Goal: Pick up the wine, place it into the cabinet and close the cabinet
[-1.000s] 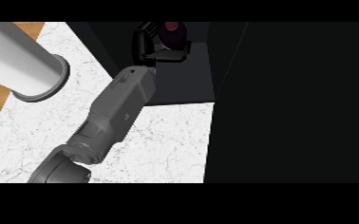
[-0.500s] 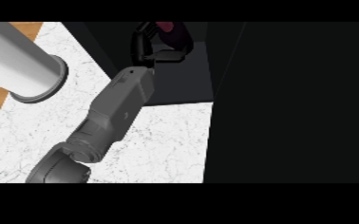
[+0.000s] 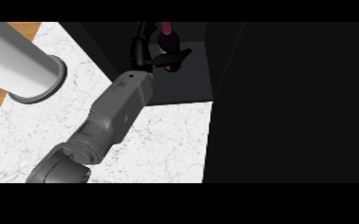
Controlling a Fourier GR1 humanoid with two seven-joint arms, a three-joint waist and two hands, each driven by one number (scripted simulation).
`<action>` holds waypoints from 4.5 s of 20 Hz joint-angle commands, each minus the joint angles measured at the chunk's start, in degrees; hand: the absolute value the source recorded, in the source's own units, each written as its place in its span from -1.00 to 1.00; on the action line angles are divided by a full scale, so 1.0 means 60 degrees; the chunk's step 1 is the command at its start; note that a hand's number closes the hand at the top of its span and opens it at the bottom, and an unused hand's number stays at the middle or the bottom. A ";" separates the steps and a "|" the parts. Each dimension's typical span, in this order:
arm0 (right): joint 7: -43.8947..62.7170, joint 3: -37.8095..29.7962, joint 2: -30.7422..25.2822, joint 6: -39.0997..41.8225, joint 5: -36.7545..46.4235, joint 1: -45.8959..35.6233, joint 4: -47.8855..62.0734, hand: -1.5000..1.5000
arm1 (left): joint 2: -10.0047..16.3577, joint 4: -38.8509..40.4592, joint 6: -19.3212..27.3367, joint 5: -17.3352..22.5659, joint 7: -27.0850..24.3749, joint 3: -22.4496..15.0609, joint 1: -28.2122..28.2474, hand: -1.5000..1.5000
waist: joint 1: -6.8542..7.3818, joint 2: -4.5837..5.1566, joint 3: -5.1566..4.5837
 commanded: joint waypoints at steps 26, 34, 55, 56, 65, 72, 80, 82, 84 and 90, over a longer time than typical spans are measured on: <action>0.0607 0.0541 0.0090 -0.0263 -0.0136 0.0090 -0.0667 -1.00 | -0.0042 0.0028 -0.0617 -0.0435 -0.0880 0.0011 0.0555 -1.00 | -0.0040 0.0004 -0.0032; -0.0104 0.0184 -0.0046 0.0026 0.0043 0.0140 0.0038 -1.00 | 0.0034 -0.0077 -0.1652 -0.0426 -0.0825 0.0019 0.0952 -1.00 | 0.0256 -0.0061 -0.0021; 0.0974 0.0543 0.0007 -0.0678 0.0179 -0.0501 -0.0448 -1.00 | -0.0043 -0.2213 -0.1821 0.2111 -0.0911 -0.2448 0.2672 -1.00 | 0.0157 -0.0239 -0.0024; 0.0515 0.0795 0.0089 -0.0745 0.0528 -0.0165 -0.0383 -1.00 | -0.0042 -0.2724 -0.1718 0.2173 -0.0643 -0.2991 0.2944 -1.00 | 0.0251 -0.0270 -0.0019; 0.0644 0.0299 -0.0130 -0.0683 0.0256 -0.0083 -0.0540 -1.00 | -0.0042 -0.7621 0.1227 0.2824 -0.0078 -0.6386 0.5715 -1.00 | 0.0660 -0.0286 -0.0008; 0.0593 -0.0383 -0.0313 -0.0460 -0.0336 0.0008 -0.0603 -1.00 | 0.0044 -1.0693 0.2622 0.1909 0.0699 -0.7226 0.7254 -1.00 | 0.0748 -0.0268 -0.0008; 0.0472 -0.0327 -0.0227 -0.0505 -0.0156 0.0263 -0.0769 -1.00 | 0.1156 -1.4080 0.3854 0.0894 0.1797 -0.8007 0.9199 -1.00 | 0.0731 -0.0258 -0.0007; 0.0392 -0.0463 -0.0277 -0.0486 -0.0224 -0.0077 -0.0431 -1.00 | 0.1366 -1.4197 0.3551 0.0728 0.1565 -0.7893 0.9850 -1.00 | 0.0717 -0.0236 -0.0011; 0.0508 -0.0014 -0.0222 -0.0398 -0.0105 0.0698 -0.1125 -1.00 | 0.1561 -1.4948 0.3960 0.0457 0.1779 -0.8054 1.0183 -1.00 | 0.0699 -0.0251 -0.0009; 0.1239 -0.0541 -0.0473 -0.0239 -0.1323 -0.0372 -0.0741 -1.00 | 0.2505 -1.6018 0.2729 0.0569 0.1902 -0.7690 1.0577 -1.00 | 0.0702 -0.0229 -0.0012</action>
